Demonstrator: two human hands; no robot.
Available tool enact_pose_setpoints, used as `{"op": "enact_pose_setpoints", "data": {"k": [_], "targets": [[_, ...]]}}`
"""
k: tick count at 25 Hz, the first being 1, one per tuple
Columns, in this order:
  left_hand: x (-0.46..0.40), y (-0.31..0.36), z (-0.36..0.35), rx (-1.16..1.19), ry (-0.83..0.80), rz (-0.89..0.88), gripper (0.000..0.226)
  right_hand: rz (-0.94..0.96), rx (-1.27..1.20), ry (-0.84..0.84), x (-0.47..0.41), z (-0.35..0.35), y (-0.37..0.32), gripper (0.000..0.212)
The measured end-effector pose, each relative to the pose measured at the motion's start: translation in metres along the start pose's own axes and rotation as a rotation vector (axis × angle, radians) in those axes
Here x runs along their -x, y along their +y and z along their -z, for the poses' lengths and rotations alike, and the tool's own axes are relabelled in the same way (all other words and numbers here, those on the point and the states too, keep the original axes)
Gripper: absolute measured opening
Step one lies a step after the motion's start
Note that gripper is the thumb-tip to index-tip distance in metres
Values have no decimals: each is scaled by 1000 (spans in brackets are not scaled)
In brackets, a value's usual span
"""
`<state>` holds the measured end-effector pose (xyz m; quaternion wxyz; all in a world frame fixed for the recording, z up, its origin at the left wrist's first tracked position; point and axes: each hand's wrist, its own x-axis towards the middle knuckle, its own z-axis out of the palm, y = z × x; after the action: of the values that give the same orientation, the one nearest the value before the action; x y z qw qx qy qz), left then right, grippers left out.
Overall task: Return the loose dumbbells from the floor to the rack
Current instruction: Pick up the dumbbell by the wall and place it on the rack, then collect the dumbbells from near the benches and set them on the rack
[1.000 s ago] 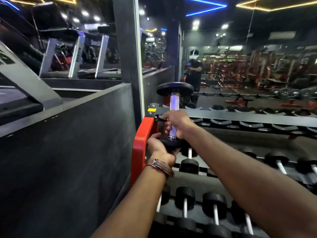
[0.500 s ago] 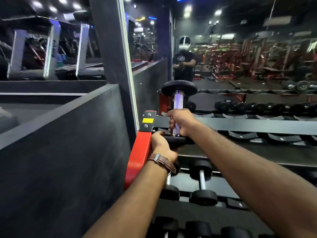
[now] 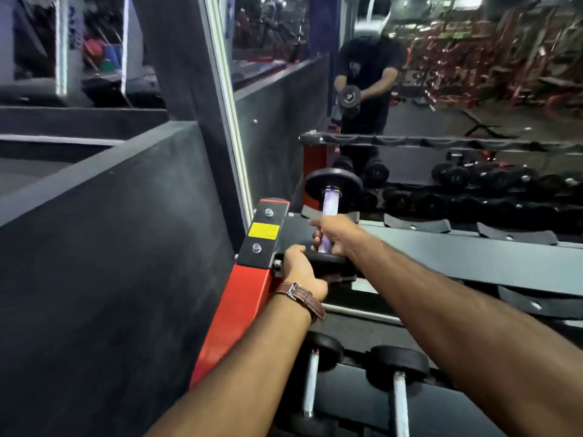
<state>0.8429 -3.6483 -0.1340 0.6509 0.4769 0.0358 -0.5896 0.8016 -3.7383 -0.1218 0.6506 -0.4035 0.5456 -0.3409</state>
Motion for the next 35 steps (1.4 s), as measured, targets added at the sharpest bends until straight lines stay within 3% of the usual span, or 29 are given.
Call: {"op": "enact_pose_setpoints", "data": {"k": [10,18,22,25,28,32,35], "targets": [[-119,-22,-5,-36,59,81,31,-101,137,31,-130,6,40,22],[-127,-7,-5,-28,-17,231,55,-145,116,26,-139,3,32,20],[-105,0,-4,-152,-123,263,72,-73,254,61,-115,15,18,41],[-67,10,-1,-431,-166,145,47,133,301,162,-71,31,1,23],[-28,13,4,-509,-204,-156,33,438,30,251,-7,48,-8,13],[28,18,18,-465,-459,-510,39,701,-206,336,106,68,8,6],[75,9,52,-472,-712,-583,50,844,-260,435,199,80,45,2]]}}
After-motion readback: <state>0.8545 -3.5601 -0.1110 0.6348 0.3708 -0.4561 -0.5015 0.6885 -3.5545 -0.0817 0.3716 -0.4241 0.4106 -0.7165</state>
